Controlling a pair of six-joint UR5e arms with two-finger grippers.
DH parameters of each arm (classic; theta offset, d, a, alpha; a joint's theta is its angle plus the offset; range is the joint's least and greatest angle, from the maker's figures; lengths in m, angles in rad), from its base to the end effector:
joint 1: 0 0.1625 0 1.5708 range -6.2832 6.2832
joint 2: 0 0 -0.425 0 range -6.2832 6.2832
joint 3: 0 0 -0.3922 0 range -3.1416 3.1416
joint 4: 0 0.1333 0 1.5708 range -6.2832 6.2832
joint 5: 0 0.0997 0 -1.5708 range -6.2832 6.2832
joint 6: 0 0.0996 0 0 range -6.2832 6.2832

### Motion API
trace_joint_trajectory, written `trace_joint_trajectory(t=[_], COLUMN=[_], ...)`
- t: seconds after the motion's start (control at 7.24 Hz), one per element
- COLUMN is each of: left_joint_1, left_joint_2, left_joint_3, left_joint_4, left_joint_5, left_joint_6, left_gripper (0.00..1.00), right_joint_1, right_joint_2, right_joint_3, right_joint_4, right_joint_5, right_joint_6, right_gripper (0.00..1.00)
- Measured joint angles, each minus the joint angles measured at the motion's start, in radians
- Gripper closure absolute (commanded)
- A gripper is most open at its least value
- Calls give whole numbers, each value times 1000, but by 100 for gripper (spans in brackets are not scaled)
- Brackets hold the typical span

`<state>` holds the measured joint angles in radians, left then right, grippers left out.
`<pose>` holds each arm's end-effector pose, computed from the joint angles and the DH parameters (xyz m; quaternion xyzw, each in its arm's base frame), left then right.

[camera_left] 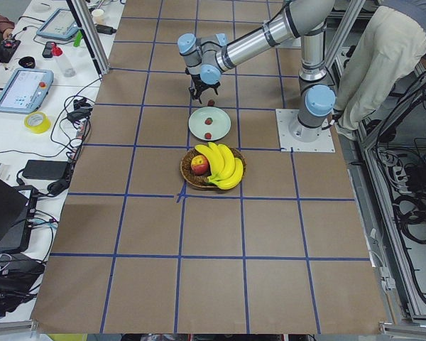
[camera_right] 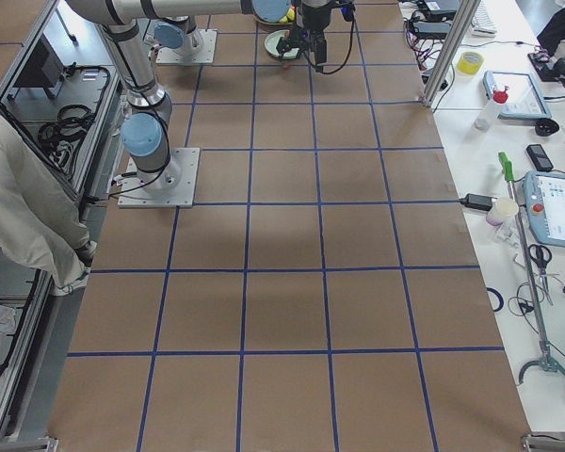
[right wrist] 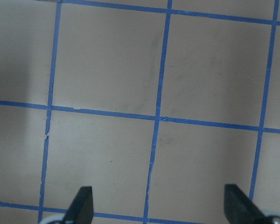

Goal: Collect all strawberries into plate
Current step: 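Lower the left gripper and close it on the strawberry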

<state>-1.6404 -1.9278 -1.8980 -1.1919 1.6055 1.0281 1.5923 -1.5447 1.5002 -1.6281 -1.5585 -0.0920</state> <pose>-0.1655 -0.5073 0.1879 -0.5178 -0.8417 -0.1428 0.0549 0.1455 -0.5092 0.5159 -0.0570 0.9971 -0.0511 0.0043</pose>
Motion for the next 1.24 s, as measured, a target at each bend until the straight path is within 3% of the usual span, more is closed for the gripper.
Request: trace_joint_trajectory(t=[0.69, 0.97, 1.1, 1.24], left_joint_1=[-10, -11, -11, -11], left_joint_2=[-13, -11, -10, -9], left_joint_3=[-41, -56, -58, -57], left_joint_4=[31, 32, 32, 33], left_joint_5=[16, 31, 32, 32], left_joint_6=[37, 46, 46, 45], left_gripper=[19, 91, 100, 100], right_joint_1=[0, 0, 0, 0], right_joint_2=[0, 0, 0, 0], right_joint_3=[0, 0, 0, 0], right_joint_4=[0, 0, 0, 2], right_joint_5=[0, 0, 0, 0], right_joint_6=[0, 0, 0, 0], right_gripper=[0, 0, 0, 0])
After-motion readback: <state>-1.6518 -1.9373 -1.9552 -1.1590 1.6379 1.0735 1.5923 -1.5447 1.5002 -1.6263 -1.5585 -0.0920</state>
